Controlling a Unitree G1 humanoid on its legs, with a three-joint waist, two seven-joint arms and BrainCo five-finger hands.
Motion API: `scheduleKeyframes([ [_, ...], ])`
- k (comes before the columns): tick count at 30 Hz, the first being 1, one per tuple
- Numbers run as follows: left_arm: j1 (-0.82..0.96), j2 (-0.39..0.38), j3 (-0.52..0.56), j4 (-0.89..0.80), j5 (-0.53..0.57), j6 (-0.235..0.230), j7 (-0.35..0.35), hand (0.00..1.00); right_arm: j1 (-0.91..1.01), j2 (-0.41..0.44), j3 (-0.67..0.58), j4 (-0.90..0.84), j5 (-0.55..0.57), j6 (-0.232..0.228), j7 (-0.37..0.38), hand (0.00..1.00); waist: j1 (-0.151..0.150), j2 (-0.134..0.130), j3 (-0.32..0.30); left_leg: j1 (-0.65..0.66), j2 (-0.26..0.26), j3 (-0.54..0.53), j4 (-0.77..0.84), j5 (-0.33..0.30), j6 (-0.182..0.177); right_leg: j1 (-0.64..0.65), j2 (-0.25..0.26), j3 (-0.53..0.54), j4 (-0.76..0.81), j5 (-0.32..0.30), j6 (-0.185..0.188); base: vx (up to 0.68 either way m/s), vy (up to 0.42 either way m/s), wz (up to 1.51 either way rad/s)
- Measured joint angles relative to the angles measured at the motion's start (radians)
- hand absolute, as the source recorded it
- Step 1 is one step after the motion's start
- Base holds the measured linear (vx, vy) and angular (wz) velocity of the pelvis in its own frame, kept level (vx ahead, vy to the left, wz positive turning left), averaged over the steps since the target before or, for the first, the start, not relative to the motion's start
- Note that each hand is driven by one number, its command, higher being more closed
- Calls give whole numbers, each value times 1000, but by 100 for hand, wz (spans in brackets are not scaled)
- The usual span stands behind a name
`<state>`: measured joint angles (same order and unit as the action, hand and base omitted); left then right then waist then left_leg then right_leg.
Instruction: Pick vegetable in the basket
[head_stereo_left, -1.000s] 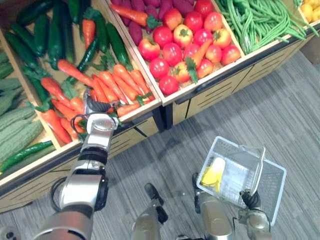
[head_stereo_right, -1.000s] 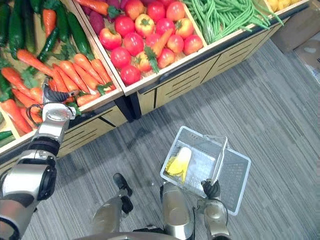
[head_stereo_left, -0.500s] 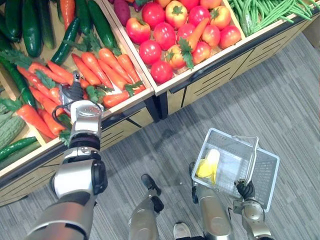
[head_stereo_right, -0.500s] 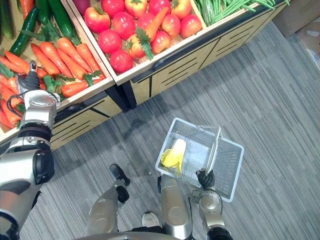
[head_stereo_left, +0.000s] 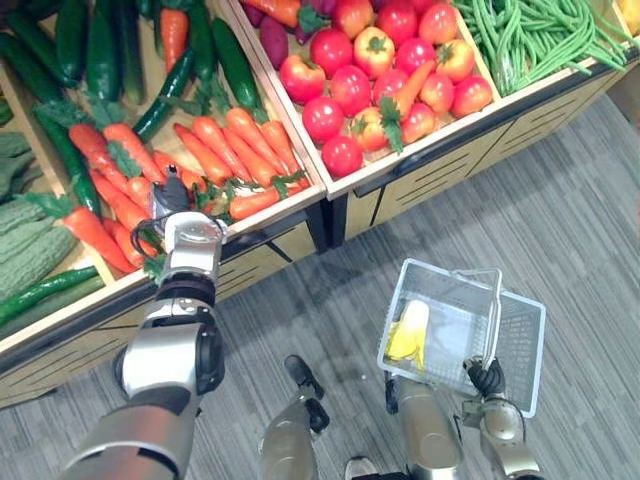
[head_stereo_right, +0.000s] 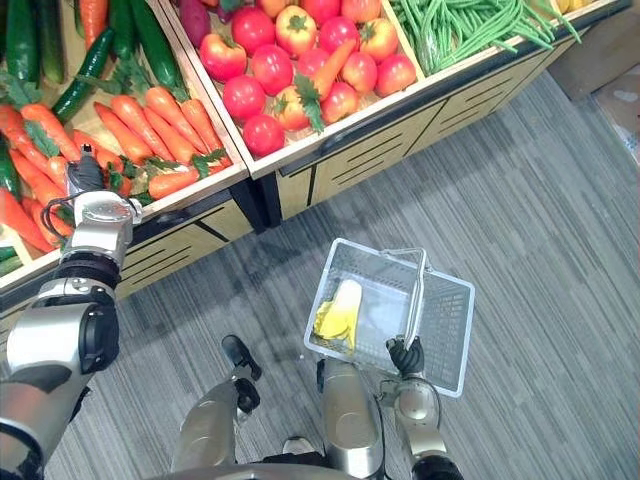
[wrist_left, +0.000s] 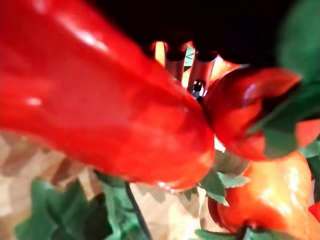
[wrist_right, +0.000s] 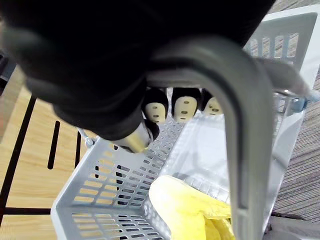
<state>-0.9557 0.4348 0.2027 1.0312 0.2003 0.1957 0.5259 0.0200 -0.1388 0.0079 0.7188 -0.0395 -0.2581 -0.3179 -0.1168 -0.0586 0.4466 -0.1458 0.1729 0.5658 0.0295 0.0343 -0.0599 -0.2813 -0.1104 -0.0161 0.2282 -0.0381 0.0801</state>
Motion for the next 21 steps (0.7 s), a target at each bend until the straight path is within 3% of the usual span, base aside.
scheduleKeyframes([
  [4,20,0,-6,-23,0,-12,-2,100,15,0,-8,3,-2,-1,0,100,12,2,-2,30,-11,-4,-21,10,4,28,-5,-8,-6,0,0,35,-4,5],
  [12,143,45,-38,-80,0,-10,-22,100,59,5,-55,86,-38,10,0,100,13,16,-103,102,-24,-43,-67,43,-5,111,-3,-42,-38,0,0,50,-15,11],
  [15,175,78,-51,-127,2,-11,-24,100,72,2,-91,124,-40,11,0,100,12,39,-152,103,-34,-61,-106,71,-7,113,-5,-59,-50,-1,-1,-19,-12,15],
  [21,220,117,-87,-194,15,-13,-30,100,86,2,-137,159,-40,15,0,100,12,64,-178,121,-39,-85,-131,87,-10,140,-6,-80,-66,-4,-2,-51,5,11],
])
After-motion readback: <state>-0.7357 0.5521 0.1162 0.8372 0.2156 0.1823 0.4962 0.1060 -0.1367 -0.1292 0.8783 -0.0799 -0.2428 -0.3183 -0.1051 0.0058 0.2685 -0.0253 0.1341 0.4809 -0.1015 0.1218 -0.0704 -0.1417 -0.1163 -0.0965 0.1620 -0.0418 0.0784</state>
